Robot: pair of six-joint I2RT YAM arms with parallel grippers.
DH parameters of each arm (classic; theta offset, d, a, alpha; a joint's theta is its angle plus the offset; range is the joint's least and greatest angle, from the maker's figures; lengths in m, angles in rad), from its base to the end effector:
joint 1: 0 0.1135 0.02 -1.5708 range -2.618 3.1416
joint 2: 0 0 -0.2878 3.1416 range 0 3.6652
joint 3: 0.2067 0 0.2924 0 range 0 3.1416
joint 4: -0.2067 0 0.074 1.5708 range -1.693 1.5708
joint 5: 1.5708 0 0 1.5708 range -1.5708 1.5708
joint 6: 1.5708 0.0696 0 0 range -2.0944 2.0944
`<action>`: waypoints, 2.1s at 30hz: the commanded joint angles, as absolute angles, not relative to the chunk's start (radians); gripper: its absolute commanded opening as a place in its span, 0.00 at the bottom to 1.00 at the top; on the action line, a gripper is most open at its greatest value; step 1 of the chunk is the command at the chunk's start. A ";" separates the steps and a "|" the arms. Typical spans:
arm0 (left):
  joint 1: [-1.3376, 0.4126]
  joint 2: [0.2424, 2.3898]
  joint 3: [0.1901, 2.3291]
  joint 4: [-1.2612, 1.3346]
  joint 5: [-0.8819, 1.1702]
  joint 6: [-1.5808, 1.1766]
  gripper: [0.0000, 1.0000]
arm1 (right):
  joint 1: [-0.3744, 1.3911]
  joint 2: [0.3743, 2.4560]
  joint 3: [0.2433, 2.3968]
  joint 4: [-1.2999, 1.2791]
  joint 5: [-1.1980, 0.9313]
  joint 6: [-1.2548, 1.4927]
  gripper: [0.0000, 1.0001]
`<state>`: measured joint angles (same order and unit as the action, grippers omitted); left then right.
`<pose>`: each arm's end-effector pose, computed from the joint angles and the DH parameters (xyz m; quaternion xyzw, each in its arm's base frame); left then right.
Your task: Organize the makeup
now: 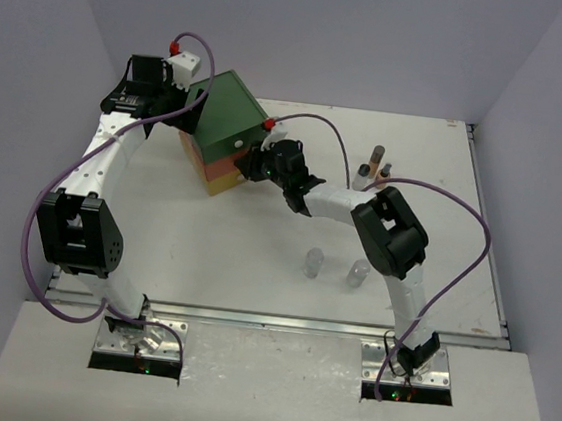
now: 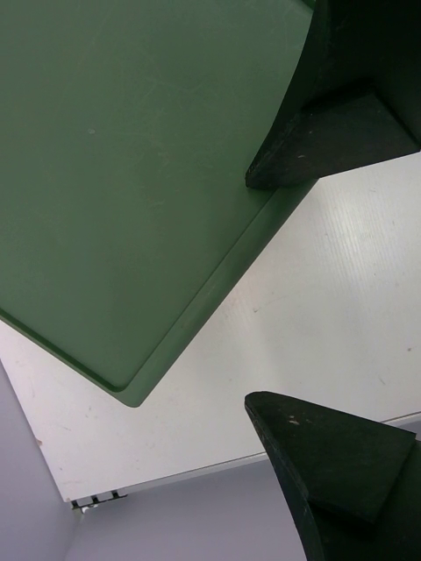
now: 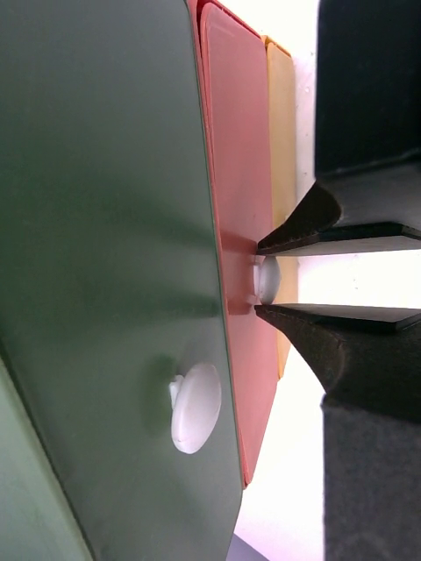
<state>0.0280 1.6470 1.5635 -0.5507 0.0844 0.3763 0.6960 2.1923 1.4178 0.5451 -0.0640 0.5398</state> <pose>0.4476 0.0067 0.3515 0.1732 0.8748 0.0537 0.4493 0.4375 0.3713 0.1576 -0.0809 0.7790 0.3803 0.4918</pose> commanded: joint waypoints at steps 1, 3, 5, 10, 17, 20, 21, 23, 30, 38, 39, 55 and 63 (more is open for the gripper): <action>0.038 1.645 1.551 -0.595 0.068 0.386 1.00 | 0.696 2.102 1.333 0.627 -0.072 0.509 0.00; 0.038 1.644 1.551 -0.594 0.068 0.387 1.00 | 0.696 2.045 1.254 0.639 -0.083 0.496 0.00; 0.038 1.645 1.550 -0.593 0.069 0.387 1.00 | 0.698 1.972 1.164 0.638 -0.112 0.481 0.00; 0.038 1.653 1.557 -0.589 0.073 0.383 1.00 | 0.704 1.840 1.003 0.625 -0.139 0.444 0.00; 0.038 1.660 1.576 -0.597 0.075 0.380 1.00 | 0.703 1.767 0.990 0.496 -0.193 0.365 0.48; 0.038 1.659 1.576 -0.602 0.075 0.380 1.00 | 0.701 1.718 0.991 0.437 -0.199 0.335 0.64; 0.038 1.656 1.574 -0.605 0.074 0.380 1.00 | 0.701 1.685 0.978 0.411 -0.197 0.306 0.71; 0.038 1.650 1.570 -0.606 0.074 0.381 1.00 | 0.698 1.629 0.974 0.367 -0.187 0.276 0.81; 0.038 1.640 1.560 -0.606 0.074 0.385 1.00 | 0.595 1.459 1.103 -0.004 0.070 0.300 0.83; 0.040 1.646 1.586 -0.613 0.091 0.382 1.00 | 0.331 1.562 1.292 -0.391 0.326 0.337 0.71; 0.038 1.649 1.595 -0.618 0.092 0.381 1.00 | 0.320 1.603 1.323 -0.403 0.328 0.336 0.78; 0.038 1.637 1.605 -0.637 0.075 0.387 1.00 | 0.264 2.003 1.640 -0.518 0.300 0.258 0.73; 0.038 1.644 1.609 -0.643 0.066 0.393 1.00 | 0.264 2.092 1.678 -0.517 0.262 0.261 0.61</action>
<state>0.0280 1.6474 1.5821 -0.5941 0.0853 0.3775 0.2657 2.0771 1.6355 -0.5254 0.2761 0.2607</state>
